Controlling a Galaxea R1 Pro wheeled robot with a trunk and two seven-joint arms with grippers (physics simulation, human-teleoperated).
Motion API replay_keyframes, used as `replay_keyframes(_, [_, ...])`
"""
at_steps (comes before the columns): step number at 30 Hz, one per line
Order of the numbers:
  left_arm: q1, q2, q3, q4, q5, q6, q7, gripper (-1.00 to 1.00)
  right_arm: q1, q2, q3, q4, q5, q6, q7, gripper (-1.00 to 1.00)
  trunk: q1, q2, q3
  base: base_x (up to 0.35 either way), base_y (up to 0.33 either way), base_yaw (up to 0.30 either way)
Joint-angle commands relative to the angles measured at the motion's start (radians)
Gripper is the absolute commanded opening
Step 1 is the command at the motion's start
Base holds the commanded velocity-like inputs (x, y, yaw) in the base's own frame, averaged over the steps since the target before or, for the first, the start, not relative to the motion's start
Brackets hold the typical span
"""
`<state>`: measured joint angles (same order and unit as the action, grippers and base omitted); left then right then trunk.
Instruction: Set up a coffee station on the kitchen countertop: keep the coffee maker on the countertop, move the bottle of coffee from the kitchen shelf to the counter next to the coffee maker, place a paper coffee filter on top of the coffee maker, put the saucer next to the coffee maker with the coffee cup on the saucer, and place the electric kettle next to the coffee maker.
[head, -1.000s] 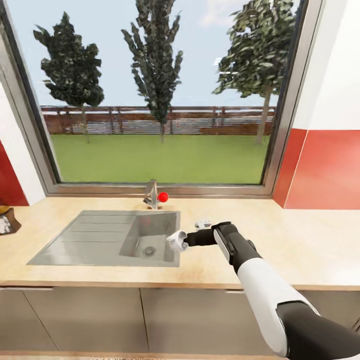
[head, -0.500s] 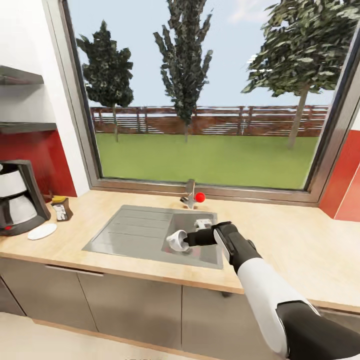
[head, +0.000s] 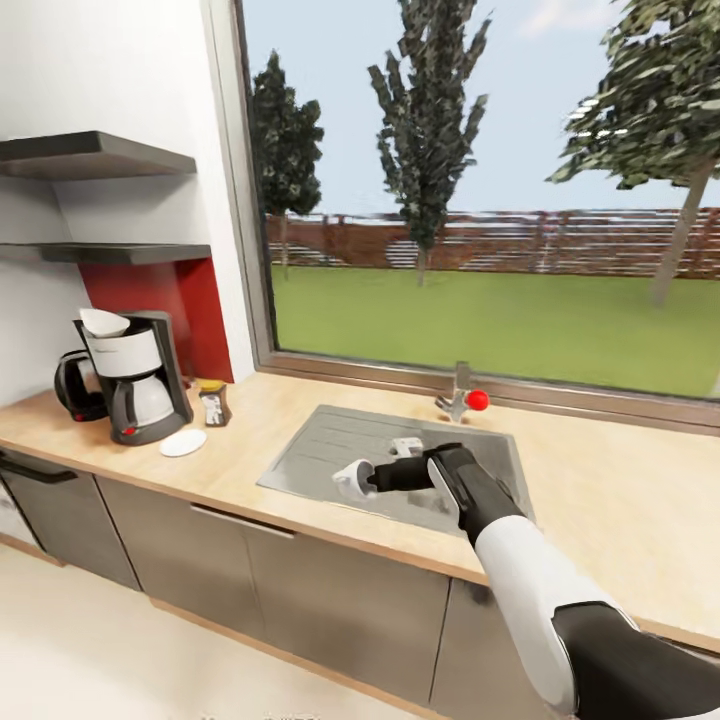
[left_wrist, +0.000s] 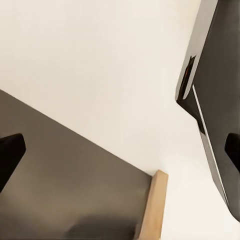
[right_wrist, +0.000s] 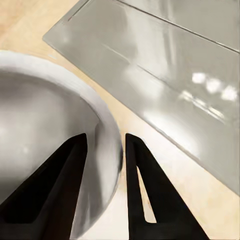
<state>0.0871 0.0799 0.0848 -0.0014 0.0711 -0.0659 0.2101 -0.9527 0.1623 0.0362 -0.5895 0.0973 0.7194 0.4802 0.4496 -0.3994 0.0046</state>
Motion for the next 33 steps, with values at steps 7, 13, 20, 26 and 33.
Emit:
replay_keyframes(7, [0.000,0.000,0.007,0.000,0.007,-0.005,-0.001,1.00,0.000,0.000,-0.001,-0.001,0.009,0.003,0.008,-1.00,0.000,-0.001,0.000,0.000,0.333,0.282])
replay_keyframes(13, [0.000,0.000,0.007,0.000,0.007,-0.005,-0.001,1.00,0.000,-0.002,-0.006,-0.003,0.008,0.003,0.008,-1.00,0.000,-0.001,0.000,0.000,0.335,0.237])
replay_keyframes(20, [0.002,0.000,0.009,0.000,0.007,-0.005,-0.001,1.00,-0.001,-0.007,-0.008,-0.001,0.007,0.003,0.017,-1.00,0.000,-0.001,0.000,0.000,0.335,0.032])
replay_keyframes(26, [0.002,0.000,0.009,0.000,0.007,-0.005,-0.001,1.00,-0.001,-0.008,-0.007,0.000,0.008,0.003,0.037,-1.00,0.000,-0.001,0.000,0.013,0.335,0.000])
replay_keyframes(33, [0.002,0.000,0.008,0.000,0.007,-0.006,-0.001,1.00,0.000,-0.008,-0.007,-0.002,0.009,0.003,0.038,-1.00,0.000,-0.001,0.000,0.112,0.334,0.000])
